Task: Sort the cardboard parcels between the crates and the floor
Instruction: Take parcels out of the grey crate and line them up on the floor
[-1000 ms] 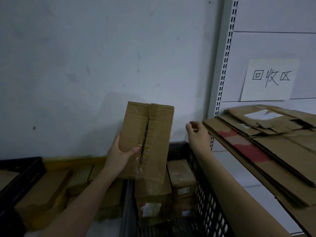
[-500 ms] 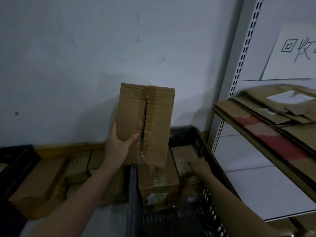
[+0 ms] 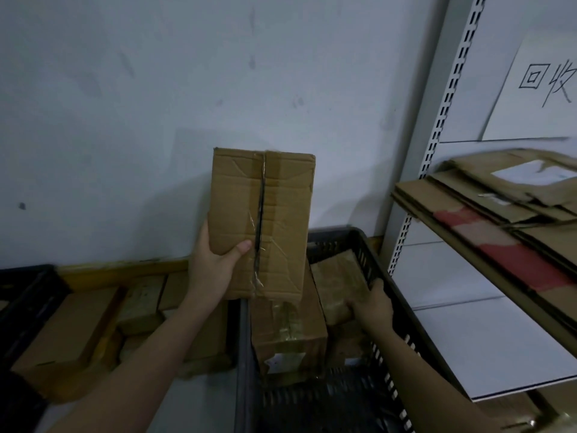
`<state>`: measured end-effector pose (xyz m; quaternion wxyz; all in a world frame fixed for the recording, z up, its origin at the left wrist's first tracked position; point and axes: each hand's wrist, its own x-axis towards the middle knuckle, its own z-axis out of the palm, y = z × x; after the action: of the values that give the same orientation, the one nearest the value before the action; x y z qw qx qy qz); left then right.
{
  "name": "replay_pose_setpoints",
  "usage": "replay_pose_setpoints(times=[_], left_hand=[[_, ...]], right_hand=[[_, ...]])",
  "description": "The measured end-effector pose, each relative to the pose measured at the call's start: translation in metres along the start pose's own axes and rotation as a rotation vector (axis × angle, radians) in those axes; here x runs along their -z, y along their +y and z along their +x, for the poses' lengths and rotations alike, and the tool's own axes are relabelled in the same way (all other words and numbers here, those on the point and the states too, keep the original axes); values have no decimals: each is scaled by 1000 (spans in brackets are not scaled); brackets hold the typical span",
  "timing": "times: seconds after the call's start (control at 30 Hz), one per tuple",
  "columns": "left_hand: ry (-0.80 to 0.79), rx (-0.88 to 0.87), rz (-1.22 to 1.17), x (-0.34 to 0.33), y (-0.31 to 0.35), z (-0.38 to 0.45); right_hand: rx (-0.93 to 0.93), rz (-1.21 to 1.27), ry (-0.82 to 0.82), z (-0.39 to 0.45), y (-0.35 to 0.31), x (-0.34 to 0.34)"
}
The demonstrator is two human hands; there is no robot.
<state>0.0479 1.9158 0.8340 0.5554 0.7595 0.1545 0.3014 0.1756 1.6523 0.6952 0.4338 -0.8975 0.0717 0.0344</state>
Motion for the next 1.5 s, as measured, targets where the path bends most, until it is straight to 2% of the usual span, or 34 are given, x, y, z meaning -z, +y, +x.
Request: replay_pose_setpoints(times=[0.13,0.33,0.7,1.0,1.17,1.33,1.5], left_hand=[[30,-10,19,5,8,-4],[101,5,32,22,20,-19],[206,15,-6,84,33,-72],[265,74,-3,195,19,-112],[262,136,-7,266,-13,-155],[214,300,68,332,-75,-221],[96,507,148,373,-121,-267]], right_hand=[[113,26,82,-14,-22,24],[249,226,155,-47,-58,64],[437,570,38,-122,-99,82],[489,640,-73,-200,-146,30],[436,634,-134,-261,-159,-22],[364,525,-200,-328,-137,-89],[263,425,-232,-383,-98,-133]])
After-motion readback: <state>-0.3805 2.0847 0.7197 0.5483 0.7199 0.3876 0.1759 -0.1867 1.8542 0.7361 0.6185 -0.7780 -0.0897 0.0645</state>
